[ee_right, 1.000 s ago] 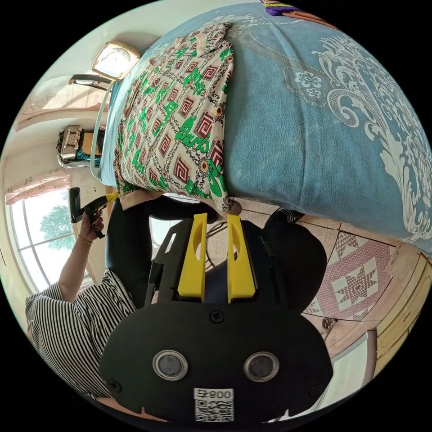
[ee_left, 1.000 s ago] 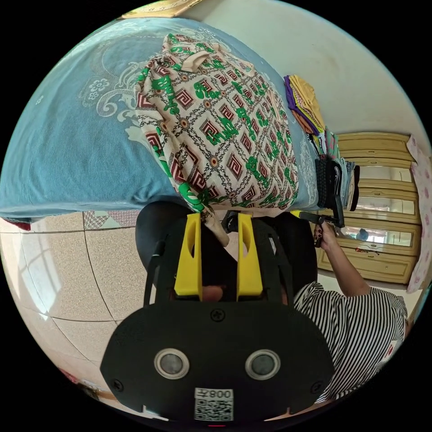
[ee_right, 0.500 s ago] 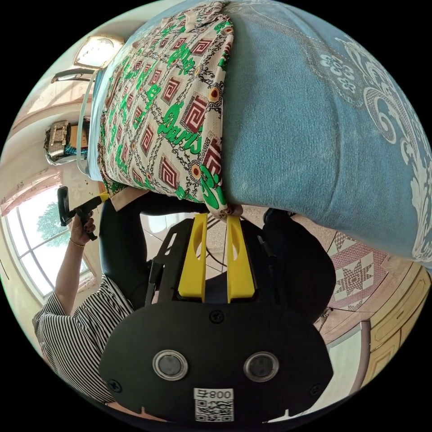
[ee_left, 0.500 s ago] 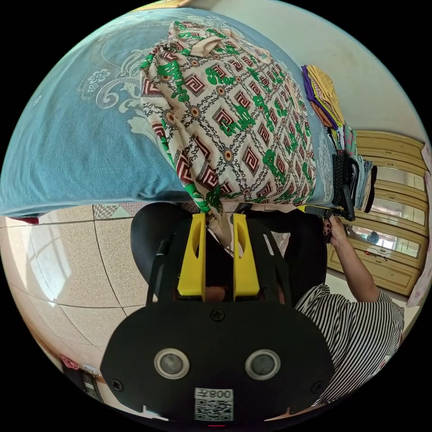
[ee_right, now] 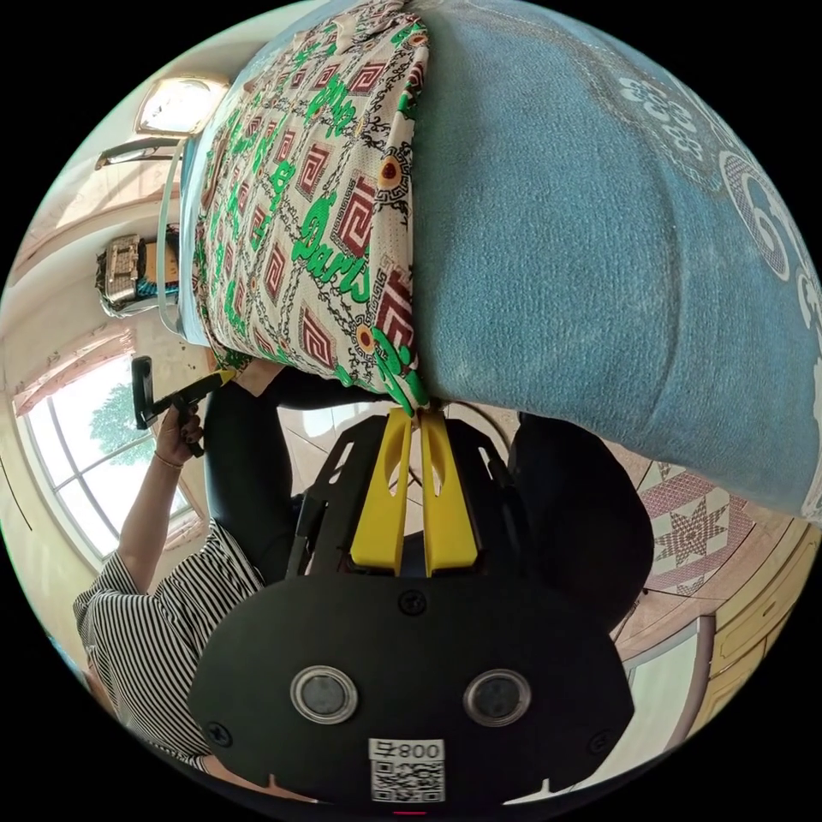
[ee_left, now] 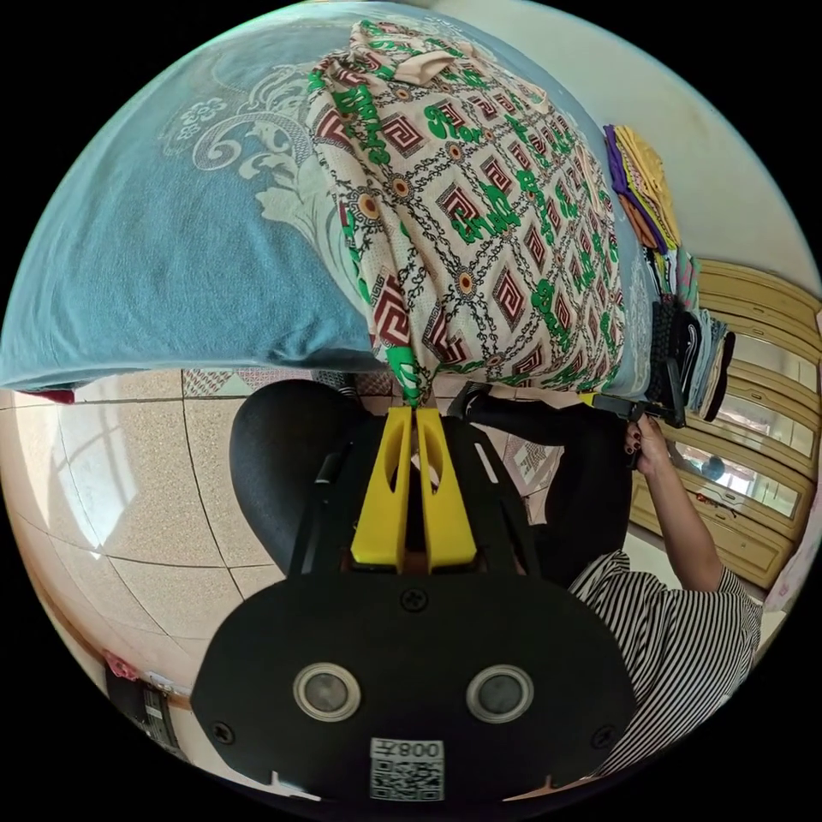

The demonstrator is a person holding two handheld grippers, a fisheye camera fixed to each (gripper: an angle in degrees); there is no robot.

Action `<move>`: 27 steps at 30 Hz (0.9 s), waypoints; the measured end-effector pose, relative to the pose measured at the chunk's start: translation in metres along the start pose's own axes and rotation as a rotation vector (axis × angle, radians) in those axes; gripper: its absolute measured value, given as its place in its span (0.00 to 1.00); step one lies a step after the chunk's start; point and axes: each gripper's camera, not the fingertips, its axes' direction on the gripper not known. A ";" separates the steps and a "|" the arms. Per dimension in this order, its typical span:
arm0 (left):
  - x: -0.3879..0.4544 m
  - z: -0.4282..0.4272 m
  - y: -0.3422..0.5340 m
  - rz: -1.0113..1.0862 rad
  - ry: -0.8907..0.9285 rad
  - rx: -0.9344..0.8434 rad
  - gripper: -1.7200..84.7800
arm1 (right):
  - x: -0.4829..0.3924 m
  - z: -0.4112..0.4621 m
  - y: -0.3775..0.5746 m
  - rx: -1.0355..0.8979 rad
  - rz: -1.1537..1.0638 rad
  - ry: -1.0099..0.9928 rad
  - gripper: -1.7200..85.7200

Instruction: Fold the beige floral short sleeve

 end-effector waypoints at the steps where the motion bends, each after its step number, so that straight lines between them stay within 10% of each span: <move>1: -0.001 -0.001 0.002 -0.001 0.008 0.009 0.03 | 0.000 0.000 0.000 -0.004 -0.004 -0.001 0.05; 13: 0.005 0.003 0.013 0.056 0.085 0.029 0.09 | 0.003 0.002 0.001 -0.011 0.002 -0.019 0.04; 27: 0.028 0.031 -0.019 0.077 -0.243 -0.153 0.07 | 0.005 0.000 0.008 -0.006 0.009 -0.044 0.04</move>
